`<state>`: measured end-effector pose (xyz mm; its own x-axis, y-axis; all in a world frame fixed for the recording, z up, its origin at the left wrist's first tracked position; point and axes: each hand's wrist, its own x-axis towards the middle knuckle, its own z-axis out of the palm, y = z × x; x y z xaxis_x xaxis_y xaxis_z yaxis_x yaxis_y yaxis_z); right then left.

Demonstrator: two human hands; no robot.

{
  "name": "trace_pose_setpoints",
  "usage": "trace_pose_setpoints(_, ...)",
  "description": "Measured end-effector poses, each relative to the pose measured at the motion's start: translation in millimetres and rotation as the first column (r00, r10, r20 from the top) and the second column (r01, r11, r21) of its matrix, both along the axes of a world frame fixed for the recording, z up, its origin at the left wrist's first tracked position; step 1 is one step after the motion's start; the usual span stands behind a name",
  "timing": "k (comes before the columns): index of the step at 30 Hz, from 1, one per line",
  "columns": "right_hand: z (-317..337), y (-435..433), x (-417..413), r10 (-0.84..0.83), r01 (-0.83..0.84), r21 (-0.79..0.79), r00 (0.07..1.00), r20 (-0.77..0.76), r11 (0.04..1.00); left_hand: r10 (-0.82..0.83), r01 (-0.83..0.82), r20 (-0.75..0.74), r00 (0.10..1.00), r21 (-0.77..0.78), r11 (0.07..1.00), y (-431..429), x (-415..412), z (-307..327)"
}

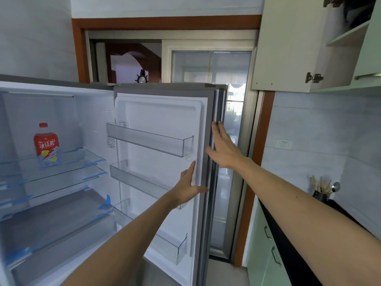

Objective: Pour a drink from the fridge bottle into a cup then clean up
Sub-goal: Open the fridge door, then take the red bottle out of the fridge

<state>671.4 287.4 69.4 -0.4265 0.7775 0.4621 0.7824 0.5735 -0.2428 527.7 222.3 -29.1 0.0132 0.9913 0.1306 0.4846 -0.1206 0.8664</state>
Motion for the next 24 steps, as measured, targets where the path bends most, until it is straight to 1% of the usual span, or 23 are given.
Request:
trace_pose_setpoints(3, 8, -15, -8, -0.019, 0.019, 0.09, 1.0, 0.0, 0.996, 0.057, -0.057, -0.063, 0.996, -0.004, 0.998, -16, -20, 6)
trace_pose_setpoints(6, 18, -41, -30, 0.046, -0.046, 0.139, 0.999, -0.001, 0.989, 0.123, -0.124, -0.129, 0.984, 0.003, 0.992, -39, -53, 13)
trace_pose_setpoints(10, 27, -77, -76, 0.122, -0.131, 0.188, 0.991, 0.059, 0.973, 0.212, -0.212, -0.27, 0.939, 0.032, 0.977, -83, -108, 23)
trace_pose_setpoints(13, 26, -104, -117, 0.17, -0.191, 0.189, 0.978, 0.122, 0.963, 0.272, -0.268, -0.431, 0.86, 0.072, 0.961, -127, -150, 29)
trace_pose_setpoints(15, 20, -123, -146, 0.198, -0.227, 0.168, 0.965, 0.172, 0.959, 0.318, -0.315, -0.511, 0.799, 0.096, 0.944, -159, -180, 32)
trace_pose_setpoints(19, -1, -160, -202, 0.293, -0.312, 0.049, 0.927, 0.234, 0.949, 0.381, -0.436, -0.652, 0.656, 0.084, 0.896, -224, -240, 34)
trace_pose_setpoints(22, -16, -186, -238, 0.359, -0.36, -0.044, 0.897, 0.258, 0.932, 0.393, -0.501, -0.723, 0.567, 0.075, 0.862, -270, -280, 32)
trace_pose_setpoints(24, -25, -200, -259, 0.386, -0.38, -0.079, 0.874, 0.296, 0.922, 0.406, -0.534, -0.747, 0.526, 0.081, 0.841, -297, -301, 31)
